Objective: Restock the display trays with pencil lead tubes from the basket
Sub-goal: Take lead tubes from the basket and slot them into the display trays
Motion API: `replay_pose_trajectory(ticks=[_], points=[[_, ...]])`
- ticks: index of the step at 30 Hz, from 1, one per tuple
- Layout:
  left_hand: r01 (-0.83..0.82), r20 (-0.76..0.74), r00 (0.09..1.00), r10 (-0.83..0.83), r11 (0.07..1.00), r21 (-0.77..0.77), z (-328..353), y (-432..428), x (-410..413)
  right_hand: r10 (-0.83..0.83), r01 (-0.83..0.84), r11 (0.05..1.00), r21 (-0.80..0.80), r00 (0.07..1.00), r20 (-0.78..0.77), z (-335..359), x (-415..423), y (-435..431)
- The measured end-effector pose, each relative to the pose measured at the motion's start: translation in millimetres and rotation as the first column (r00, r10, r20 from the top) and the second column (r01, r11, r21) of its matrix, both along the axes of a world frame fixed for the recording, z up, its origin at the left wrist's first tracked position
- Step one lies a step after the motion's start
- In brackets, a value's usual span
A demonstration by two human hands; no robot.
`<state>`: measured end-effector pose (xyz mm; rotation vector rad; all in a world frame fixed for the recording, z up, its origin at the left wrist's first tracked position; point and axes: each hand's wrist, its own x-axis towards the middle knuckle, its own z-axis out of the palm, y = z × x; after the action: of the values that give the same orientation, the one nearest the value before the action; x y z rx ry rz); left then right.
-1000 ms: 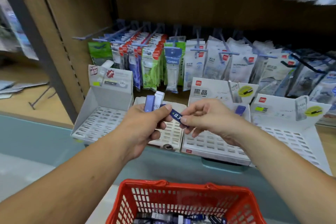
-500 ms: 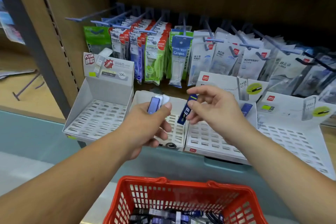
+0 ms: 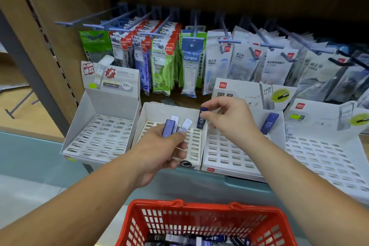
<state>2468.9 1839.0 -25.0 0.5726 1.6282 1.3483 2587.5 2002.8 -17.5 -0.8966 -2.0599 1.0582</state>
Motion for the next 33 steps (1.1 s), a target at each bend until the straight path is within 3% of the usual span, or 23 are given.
replay_pose_trajectory(ticks=[15,20,24,28,33], points=[[-0.032,-0.014,0.999,0.031,0.997,-0.073,-6,-4,2,0.023,-0.034,0.981,0.191,0.998,0.058,-8,-1,-7],[-0.029,-0.024,0.999,0.027,0.997,-0.069,-7,-5,3,0.052,-0.089,0.959,0.269,0.989,0.142,-4,-1,-8],[-0.022,-0.03,0.999,0.02,0.998,-0.064,-7,-5,2,-0.042,-0.043,0.82,0.571,0.99,0.136,-6,0,-5],[-0.02,-0.041,0.999,0.018,0.998,-0.06,-9,-4,2,-0.004,-0.038,0.936,0.349,0.993,0.12,-2,-1,-1],[-0.01,-0.037,0.999,0.008,0.998,-0.059,-10,-3,1,0.03,-0.066,0.963,0.261,0.99,0.137,0,-3,-4]])
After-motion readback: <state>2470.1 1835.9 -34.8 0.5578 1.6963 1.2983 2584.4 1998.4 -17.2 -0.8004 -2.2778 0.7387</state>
